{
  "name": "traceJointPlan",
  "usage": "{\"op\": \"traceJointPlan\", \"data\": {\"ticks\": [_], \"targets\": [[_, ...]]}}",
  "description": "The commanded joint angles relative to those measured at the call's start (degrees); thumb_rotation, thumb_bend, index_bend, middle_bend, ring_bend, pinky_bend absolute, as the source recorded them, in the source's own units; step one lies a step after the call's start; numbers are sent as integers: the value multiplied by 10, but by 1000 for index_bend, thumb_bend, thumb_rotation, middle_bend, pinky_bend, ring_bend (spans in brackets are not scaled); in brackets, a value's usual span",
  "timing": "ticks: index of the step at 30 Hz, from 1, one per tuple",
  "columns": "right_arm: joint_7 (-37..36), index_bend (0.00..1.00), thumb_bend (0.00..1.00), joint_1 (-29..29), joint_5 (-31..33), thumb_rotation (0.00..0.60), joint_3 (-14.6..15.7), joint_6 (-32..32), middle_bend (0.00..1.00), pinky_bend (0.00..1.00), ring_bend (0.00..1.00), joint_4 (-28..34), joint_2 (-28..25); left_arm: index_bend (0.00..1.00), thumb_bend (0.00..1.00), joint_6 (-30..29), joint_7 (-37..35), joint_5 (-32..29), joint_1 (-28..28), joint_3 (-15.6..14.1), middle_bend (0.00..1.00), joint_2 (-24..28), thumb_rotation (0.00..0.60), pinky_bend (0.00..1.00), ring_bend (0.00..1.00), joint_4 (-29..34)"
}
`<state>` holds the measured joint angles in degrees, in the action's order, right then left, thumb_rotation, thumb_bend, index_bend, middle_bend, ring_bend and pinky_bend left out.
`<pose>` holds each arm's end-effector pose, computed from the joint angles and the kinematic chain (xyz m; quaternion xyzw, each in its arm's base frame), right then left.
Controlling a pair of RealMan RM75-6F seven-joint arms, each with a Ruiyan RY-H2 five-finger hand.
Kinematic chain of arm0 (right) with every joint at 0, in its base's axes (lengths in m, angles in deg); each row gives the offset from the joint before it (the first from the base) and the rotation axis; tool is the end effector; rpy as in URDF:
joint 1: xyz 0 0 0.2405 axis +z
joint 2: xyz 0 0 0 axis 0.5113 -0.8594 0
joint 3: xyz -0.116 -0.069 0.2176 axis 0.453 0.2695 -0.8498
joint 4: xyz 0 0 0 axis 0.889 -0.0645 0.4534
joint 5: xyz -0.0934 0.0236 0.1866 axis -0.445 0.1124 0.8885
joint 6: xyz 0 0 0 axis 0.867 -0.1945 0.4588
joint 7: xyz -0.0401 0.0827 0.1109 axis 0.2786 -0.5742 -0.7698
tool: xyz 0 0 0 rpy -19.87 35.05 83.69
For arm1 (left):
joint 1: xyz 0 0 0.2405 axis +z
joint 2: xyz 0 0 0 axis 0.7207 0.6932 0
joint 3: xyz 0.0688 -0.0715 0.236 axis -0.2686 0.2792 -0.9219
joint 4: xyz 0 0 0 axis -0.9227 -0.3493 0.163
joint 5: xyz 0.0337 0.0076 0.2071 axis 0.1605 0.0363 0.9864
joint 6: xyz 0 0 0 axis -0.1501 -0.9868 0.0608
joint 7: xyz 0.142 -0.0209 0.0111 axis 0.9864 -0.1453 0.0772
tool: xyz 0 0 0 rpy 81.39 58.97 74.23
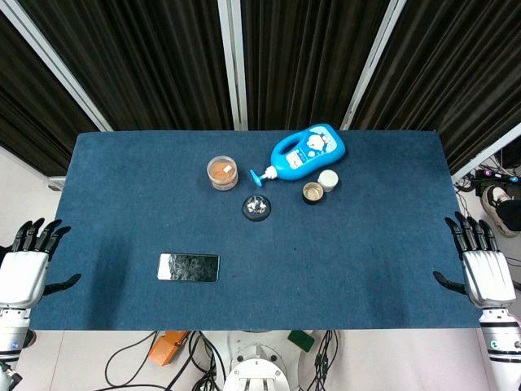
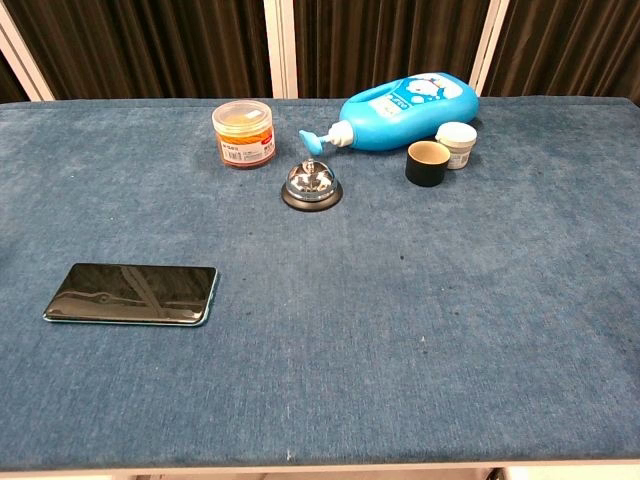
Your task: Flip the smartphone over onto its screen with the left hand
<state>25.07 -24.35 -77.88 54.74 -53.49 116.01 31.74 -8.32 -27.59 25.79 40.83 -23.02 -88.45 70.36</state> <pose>-0.3020 -0.1952 0.1591 0.6127 -0.3637 0.3737 0.5939 -0.3165 0.1802 0.1519 -0.6236 -0.3492 -0.3481 0.6066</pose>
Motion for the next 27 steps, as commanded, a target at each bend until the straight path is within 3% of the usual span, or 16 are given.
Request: {"op": "traceJointPlan", "data": {"ticks": [1,12,20,27], "targets": [[0,0,247,3,2,600,-2,3,34,0,0,0,1,176,83,12,-1,-5,-3,-3,100,4,600,0,44,12],[-26,0,247,-9,-5,600,-7,-30,34,0,0,-16,-7,176,92,24,35,39,-36,5,133,11,600,0,80,76],[-50,0,247,-20,-8,600,-2,-44,34,0,0,-34,-6,197,129,106,86,53,-94,3,133,-23,600,0,80,117],[-62,0,247,-22,-6,600,2,-38,34,0,0,-47,1,244,187,199,168,5,-136,-5,133,-87,600,0,80,115]]}}
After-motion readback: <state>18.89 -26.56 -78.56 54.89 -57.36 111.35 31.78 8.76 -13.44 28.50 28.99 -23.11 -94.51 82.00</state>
